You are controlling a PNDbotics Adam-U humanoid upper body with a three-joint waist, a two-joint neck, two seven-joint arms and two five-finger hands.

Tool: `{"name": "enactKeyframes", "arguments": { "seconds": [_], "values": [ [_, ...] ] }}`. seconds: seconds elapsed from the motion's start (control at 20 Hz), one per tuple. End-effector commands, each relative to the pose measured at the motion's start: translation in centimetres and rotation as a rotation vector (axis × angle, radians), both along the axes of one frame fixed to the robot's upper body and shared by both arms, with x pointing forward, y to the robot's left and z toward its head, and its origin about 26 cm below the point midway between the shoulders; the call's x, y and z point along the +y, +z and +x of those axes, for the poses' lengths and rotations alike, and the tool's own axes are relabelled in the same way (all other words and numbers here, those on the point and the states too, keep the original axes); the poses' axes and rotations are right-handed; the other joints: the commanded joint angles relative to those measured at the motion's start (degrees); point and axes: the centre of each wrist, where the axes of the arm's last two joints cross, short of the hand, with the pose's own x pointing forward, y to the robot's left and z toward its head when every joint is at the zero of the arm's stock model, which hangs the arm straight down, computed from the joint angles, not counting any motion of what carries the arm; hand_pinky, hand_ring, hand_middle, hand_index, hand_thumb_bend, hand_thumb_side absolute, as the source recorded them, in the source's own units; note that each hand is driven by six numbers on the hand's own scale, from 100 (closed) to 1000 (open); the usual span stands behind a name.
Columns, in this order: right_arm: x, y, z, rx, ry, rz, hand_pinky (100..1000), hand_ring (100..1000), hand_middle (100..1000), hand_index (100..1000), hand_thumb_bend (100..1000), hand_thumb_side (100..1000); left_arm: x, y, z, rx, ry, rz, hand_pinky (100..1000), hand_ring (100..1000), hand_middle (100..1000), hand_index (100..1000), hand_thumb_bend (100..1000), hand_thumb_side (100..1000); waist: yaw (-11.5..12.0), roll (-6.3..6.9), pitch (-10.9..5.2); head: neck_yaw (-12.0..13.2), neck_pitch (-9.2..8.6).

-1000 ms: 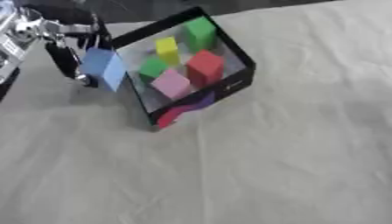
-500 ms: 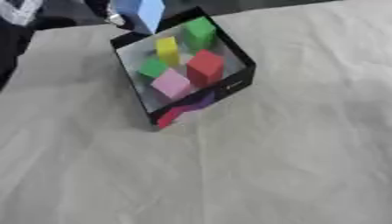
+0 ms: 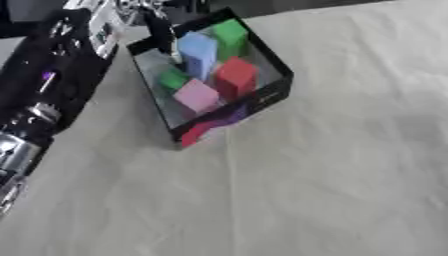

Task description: Pick up objects on the table and place them in the box.

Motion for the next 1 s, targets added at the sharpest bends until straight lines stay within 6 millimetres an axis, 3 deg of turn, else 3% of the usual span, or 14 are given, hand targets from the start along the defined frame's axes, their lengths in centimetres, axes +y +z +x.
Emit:
{"name": "enactKeyframes", "arguments": {
  "seconds": [0.05, 0.15, 0.2, 0.25, 0.45, 0.65, 0.7, 0.8, 1.0],
  "values": [
    [-0.3, 1.2, -0.1, -0.029, -0.005, -0.016, 734, 785, 667, 777, 230, 580, 0.9, 1.6, -0.3, -0.076, -0.001, -0.037, 832, 842, 846, 891, 929, 706, 0.16, -1.03, -1.82, -0.11, -0.23],
    [-0.3, 1.2, -0.1, -0.029, -0.007, -0.017, 734, 785, 668, 777, 230, 581, 1.5, 2.3, -0.9, -0.130, -0.009, -0.116, 818, 820, 824, 881, 843, 725, 0.41, -1.10, -1.91, -0.37, -0.08],
    [-0.4, 1.2, -0.2, -0.030, -0.009, -0.017, 734, 786, 668, 777, 232, 579, 2.1, 2.8, -1.3, -0.162, -0.014, -0.197, 800, 787, 783, 843, 592, 713, 0.60, -1.12, -1.98, -0.38, 0.07],
    [-0.4, 1.2, -0.2, -0.031, -0.011, -0.017, 734, 786, 669, 778, 232, 578, 2.8, 3.2, -1.8, -0.193, -0.017, -0.295, 792, 775, 759, 822, 496, 667, 0.76, -1.12, -2.05, -0.41, 0.10],
    [-0.6, 1.5, -0.4, -0.048, -0.028, -0.025, 736, 790, 673, 782, 231, 574, 6.1, 4.1, -4.5, -0.314, -0.002, -0.669, 797, 772, 752, 789, 464, 560, 1.19, -1.03, -2.23, -1.08, -0.12],
    [-0.7, 1.9, -0.6, -0.082, -0.044, -0.032, 734, 790, 674, 782, 230, 568, 8.6, 2.8, -7.5, -0.320, -0.028, -1.001, 773, 733, 712, 785, 389, 568, 1.33, -0.88, -2.19, -1.52, -0.46],
    [-0.8, 2.0, -0.6, -0.088, -0.049, -0.030, 734, 791, 675, 783, 187, 600, 9.2, 2.1, -8.3, -0.314, -0.038, -1.087, 766, 723, 711, 785, 361, 529, 1.35, -0.83, -2.12, -1.60, -0.79],
    [-0.8, 2.1, -0.7, -0.097, -0.062, -0.026, 735, 792, 677, 785, 154, 641, 9.7, 0.5, -9.6, -0.292, -0.037, -1.216, 765, 720, 707, 787, 376, 619, 1.39, -0.78, -2.00, -1.64, -1.26],
    [-0.6, 2.3, -0.7, -0.115, -0.079, -0.028, 737, 795, 682, 788, 100, 687, 10.1, -2.6, -11.5, -0.261, -0.023, -1.399, 759, 709, 700, 784, 368, 670, 1.41, -1.02, -1.78, -1.51, -1.51]
  ]
}}
